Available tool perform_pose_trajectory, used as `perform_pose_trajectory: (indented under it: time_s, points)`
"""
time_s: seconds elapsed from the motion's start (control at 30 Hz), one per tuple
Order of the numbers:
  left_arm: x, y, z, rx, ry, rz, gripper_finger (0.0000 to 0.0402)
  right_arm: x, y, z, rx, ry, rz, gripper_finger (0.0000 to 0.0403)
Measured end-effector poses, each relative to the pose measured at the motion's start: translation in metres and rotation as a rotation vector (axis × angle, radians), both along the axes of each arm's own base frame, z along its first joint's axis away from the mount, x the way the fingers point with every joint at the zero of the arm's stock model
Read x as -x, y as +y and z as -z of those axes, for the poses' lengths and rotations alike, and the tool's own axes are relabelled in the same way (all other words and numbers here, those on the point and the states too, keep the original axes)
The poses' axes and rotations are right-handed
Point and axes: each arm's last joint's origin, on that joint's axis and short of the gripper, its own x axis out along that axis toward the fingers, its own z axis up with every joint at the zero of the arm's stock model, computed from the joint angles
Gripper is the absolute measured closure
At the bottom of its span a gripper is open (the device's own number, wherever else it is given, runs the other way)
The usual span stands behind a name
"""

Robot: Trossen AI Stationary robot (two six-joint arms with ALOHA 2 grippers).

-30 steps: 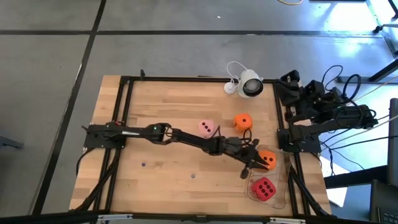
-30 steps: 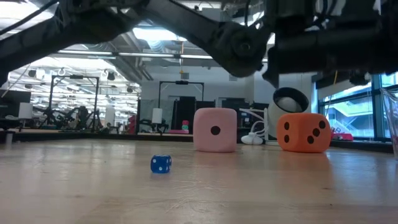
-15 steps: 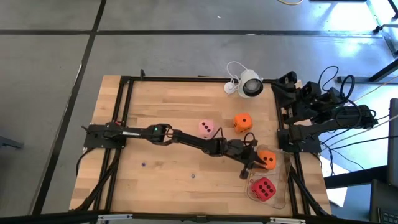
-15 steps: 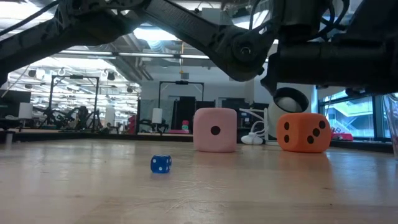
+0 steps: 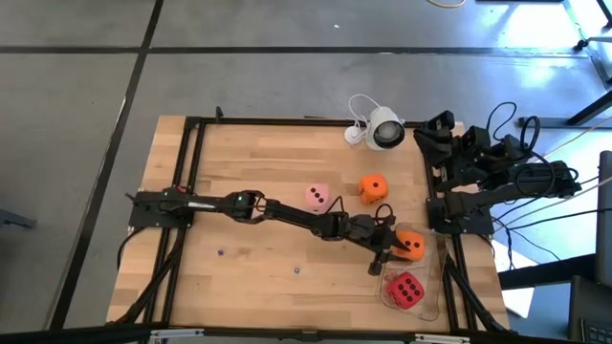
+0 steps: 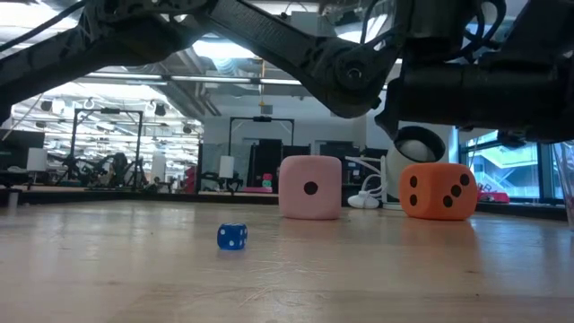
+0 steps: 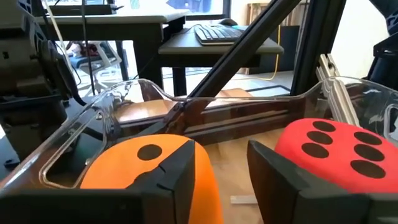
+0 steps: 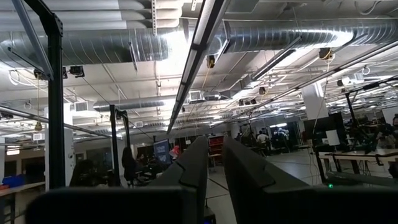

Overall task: Pick & Place Dice
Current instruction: Put the left small blue die into the transparent container

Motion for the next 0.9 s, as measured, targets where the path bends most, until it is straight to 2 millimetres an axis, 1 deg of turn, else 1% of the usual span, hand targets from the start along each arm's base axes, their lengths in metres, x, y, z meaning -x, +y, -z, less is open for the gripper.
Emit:
perform_pose_trajectory:
  time_s: [0.07, 0.17, 0.27, 0.4, 0.53, 0.63, 0.73, 0.9]
  points:
    - [0.0, 0.0, 0.0, 0.001, -0.003, 0.006, 0.0255, 0.0, 0.0, 0.0, 0.0, 0.0, 0.0, 0.0348]
    - [0.001, -0.002, -0.006, 0.001, -0.011, 0.049, 0.0249, 0.0, 0.0, 0.001, -0.01, 0.007, -0.008, 0.0348]
    - [0.004, -0.002, -0.022, 0.005, -0.022, 0.113, 0.0251, -0.002, 0.0, 0.003, -0.039, 0.024, -0.028, 0.0348]
    - [0.01, 0.002, -0.045, 0.005, 0.015, 0.191, 0.0258, -0.004, 0.001, 0.006, -0.042, 0.058, -0.069, 0.0348]
    - [0.015, 0.008, -0.056, 0.006, 0.081, 0.22, 0.0265, -0.004, 0.003, 0.007, -0.011, 0.066, -0.125, 0.0348]
    - [0.018, 0.008, -0.067, -0.003, 0.07, 0.215, 0.0269, -0.004, 0.004, 0.007, 0.001, 0.068, -0.152, 0.0348]
    - [0.018, 0.008, -0.072, -0.005, 0.048, 0.216, 0.0273, -0.005, 0.004, 0.008, 0.004, 0.077, -0.157, 0.0348]
    - [0.018, 0.009, -0.07, 0.001, 0.061, 0.218, 0.0279, -0.006, 0.005, 0.01, -0.037, 0.097, -0.179, 0.0348]
